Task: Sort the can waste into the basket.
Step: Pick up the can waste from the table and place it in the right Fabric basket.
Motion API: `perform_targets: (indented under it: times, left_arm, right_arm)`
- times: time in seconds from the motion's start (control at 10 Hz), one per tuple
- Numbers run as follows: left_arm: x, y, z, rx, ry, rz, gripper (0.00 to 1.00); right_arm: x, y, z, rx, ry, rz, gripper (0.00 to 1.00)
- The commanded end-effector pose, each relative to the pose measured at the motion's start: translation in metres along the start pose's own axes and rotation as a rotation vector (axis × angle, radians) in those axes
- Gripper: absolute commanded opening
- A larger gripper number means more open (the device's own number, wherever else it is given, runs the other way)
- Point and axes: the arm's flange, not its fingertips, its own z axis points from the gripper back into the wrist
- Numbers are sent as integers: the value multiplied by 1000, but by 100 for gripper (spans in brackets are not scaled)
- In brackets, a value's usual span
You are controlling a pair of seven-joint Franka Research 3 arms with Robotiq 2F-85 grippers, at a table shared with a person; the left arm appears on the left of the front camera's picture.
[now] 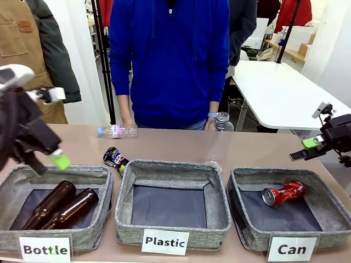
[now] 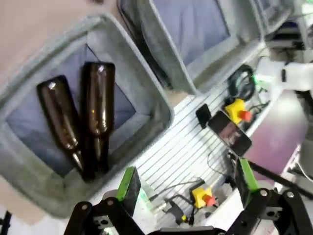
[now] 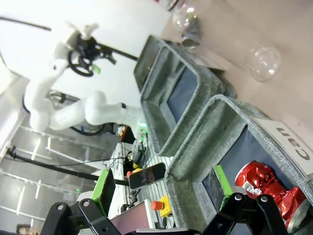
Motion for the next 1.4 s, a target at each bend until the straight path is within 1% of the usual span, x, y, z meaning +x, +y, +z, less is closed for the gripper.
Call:
perform_targets:
  times: [0.0, 0.1, 0.3, 0.4, 0.5, 0.6, 0.7, 0.8, 0.9, 1.0, 1.1, 1.2, 1.3]
  left_arm:
    - [6, 15, 10, -94, -48, 73, 100]
    - [0, 0, 0, 0, 0, 0, 100]
    - [0, 0, 0, 0, 0, 0, 100]
    - [10, 8, -6, -20, -3, 16, 100]
    - [17, 4, -7, 20, -197, 343, 100]
    - [40, -3, -8, 25, -206, 416, 100]
    - [66, -9, -5, 44, -284, 508, 100]
    - [88, -15, -2, 72, -275, 515, 100]
    - [107, -14, 1, 90, -290, 561, 100]
    - [120, -7, 9, 95, -299, 611, 100]
    - [125, 5, 23, 97, -320, 667, 100]
    - [110, 19, 40, 74, -279, 664, 100]
    - [82, 34, 55, 40, -235, 646, 100]
  right_arm:
    - [0, 3, 1, -4, -5, 5, 100]
    - [0, 3, 1, -4, -5, 5, 100]
    - [0, 3, 1, -4, -5, 5, 100]
    - [0, 3, 1, -4, -5, 5, 100]
    - [0, 3, 1, -4, -5, 5, 100]
    - [0, 3, 1, -4, -5, 5, 100]
    - [0, 3, 1, -4, -5, 5, 100]
    - [0, 3, 1, -4, -5, 5, 100]
    - [0, 3, 1, -4, -5, 5, 100]
    - [0, 3, 1, -4, -5, 5, 100]
    - [0, 3, 1, -4, -5, 5, 100]
    - [0, 3, 1, -4, -5, 5, 100]
    - [0, 3, 1, -4, -5, 5, 100]
